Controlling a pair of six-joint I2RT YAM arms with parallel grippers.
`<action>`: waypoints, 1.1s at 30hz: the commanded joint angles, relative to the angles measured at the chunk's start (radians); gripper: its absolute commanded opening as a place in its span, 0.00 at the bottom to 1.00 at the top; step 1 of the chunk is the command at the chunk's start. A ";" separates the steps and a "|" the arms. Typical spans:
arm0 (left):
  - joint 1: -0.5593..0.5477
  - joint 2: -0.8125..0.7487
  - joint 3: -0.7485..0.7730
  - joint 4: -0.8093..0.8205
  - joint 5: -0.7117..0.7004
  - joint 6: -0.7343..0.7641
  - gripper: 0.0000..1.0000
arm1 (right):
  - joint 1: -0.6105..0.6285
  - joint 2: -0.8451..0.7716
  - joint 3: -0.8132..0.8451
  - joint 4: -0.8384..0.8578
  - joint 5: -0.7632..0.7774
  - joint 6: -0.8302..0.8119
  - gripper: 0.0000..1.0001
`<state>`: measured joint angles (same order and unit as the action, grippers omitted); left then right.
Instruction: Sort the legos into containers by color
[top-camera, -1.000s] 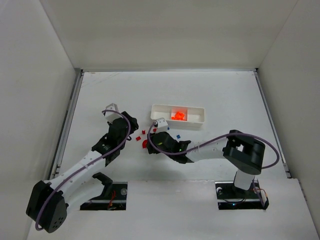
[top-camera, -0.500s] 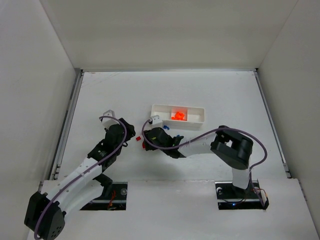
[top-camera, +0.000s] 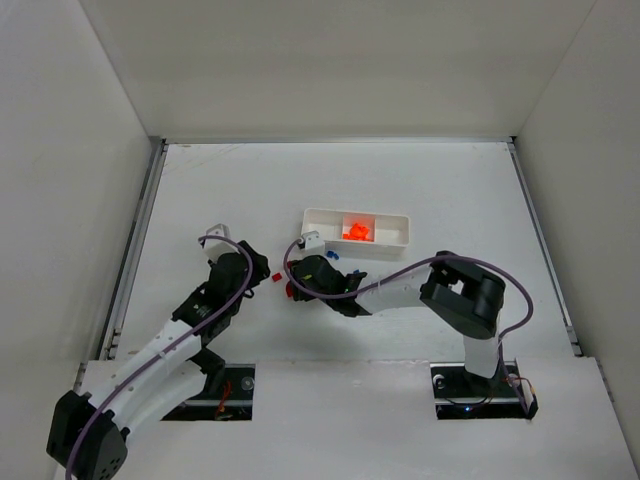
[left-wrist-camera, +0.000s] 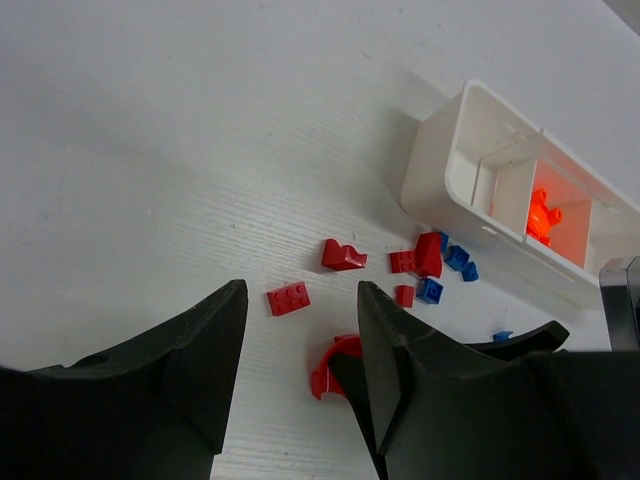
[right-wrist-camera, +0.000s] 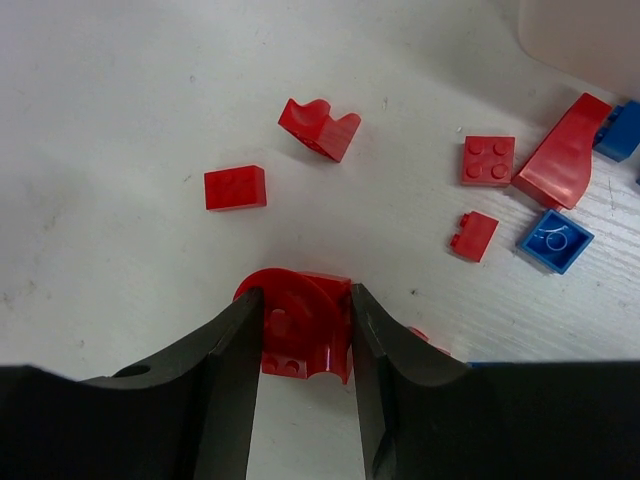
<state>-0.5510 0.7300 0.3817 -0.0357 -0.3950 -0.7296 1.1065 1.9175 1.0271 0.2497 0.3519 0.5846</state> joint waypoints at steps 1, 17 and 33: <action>-0.016 -0.012 0.019 -0.036 -0.018 -0.025 0.46 | 0.003 -0.049 -0.002 0.011 0.001 0.017 0.24; -0.144 -0.006 0.049 -0.014 -0.011 0.001 0.45 | -0.137 -0.449 -0.205 0.020 0.056 -0.015 0.24; -0.595 0.448 0.206 0.164 -0.182 0.087 0.42 | -0.567 -0.638 -0.337 -0.036 0.044 -0.075 0.24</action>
<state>-1.1099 1.1370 0.5167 0.0795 -0.4870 -0.6762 0.5518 1.2598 0.6708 0.2146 0.3973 0.5449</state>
